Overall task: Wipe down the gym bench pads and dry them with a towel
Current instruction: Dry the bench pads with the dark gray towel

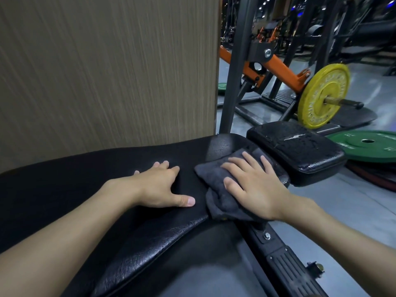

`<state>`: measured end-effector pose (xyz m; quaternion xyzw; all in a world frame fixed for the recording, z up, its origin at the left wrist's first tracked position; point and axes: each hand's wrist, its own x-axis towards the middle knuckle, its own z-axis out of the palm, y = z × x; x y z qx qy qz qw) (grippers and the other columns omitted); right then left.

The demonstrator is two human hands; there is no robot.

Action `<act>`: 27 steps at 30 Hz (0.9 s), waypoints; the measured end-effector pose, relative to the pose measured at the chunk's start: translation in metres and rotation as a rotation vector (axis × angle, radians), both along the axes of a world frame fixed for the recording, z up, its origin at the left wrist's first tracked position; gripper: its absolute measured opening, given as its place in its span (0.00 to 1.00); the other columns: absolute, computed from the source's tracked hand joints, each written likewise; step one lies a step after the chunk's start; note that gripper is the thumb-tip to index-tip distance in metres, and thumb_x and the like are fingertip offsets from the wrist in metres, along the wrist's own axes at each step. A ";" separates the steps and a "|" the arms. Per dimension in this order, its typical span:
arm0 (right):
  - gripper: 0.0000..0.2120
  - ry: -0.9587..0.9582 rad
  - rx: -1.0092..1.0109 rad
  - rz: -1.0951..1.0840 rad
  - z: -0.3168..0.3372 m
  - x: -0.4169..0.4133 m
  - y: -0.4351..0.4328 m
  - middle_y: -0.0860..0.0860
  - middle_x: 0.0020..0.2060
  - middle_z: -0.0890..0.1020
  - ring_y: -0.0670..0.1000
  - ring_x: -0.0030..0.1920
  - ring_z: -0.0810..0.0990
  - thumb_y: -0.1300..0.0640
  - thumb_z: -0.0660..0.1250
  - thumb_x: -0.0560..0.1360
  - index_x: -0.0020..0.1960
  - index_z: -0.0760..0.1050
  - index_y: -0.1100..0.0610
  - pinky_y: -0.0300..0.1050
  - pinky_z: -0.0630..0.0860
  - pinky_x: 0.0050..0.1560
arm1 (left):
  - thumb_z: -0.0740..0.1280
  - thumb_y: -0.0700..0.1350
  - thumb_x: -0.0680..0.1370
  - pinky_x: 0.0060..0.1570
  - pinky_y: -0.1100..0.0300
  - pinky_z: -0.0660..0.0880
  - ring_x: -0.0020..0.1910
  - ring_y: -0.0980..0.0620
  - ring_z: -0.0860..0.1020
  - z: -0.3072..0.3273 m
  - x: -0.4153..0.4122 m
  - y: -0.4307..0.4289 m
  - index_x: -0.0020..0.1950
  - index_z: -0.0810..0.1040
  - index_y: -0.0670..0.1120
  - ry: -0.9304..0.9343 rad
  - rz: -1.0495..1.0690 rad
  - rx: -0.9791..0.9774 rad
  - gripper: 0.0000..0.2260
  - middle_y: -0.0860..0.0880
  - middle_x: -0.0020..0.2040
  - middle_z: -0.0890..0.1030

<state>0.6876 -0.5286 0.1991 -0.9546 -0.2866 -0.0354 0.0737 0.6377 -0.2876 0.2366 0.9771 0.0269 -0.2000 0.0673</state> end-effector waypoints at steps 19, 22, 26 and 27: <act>0.27 0.189 0.067 -0.180 0.007 0.168 0.071 0.53 0.73 0.67 0.60 0.75 0.59 0.37 0.43 0.77 0.70 0.66 0.43 0.69 0.48 0.71 | 0.66 0.74 0.66 0.73 0.34 0.52 0.79 0.46 0.42 -0.008 0.034 -0.013 0.80 0.44 0.56 0.004 -0.079 0.019 0.52 0.51 0.81 0.41; 0.26 0.164 0.089 -0.168 0.002 0.158 0.060 0.51 0.74 0.66 0.58 0.76 0.56 0.38 0.44 0.77 0.70 0.65 0.44 0.69 0.46 0.72 | 0.65 0.75 0.65 0.74 0.36 0.53 0.79 0.45 0.43 -0.012 0.036 -0.010 0.80 0.44 0.56 -0.004 -0.089 0.014 0.53 0.50 0.81 0.42; 0.25 0.104 0.122 -0.156 -0.004 0.122 0.025 0.47 0.75 0.65 0.55 0.77 0.55 0.39 0.45 0.78 0.72 0.64 0.42 0.66 0.46 0.74 | 0.63 0.77 0.61 0.74 0.36 0.53 0.79 0.45 0.43 -0.011 0.037 -0.009 0.80 0.44 0.55 0.005 -0.090 0.009 0.56 0.49 0.81 0.42; 0.24 0.092 0.129 -0.153 -0.005 0.110 0.016 0.46 0.76 0.64 0.54 0.77 0.54 0.40 0.46 0.79 0.72 0.64 0.42 0.65 0.46 0.75 | 0.63 0.78 0.60 0.74 0.36 0.53 0.79 0.44 0.43 -0.011 0.037 -0.009 0.80 0.44 0.55 0.006 -0.087 0.009 0.56 0.49 0.81 0.42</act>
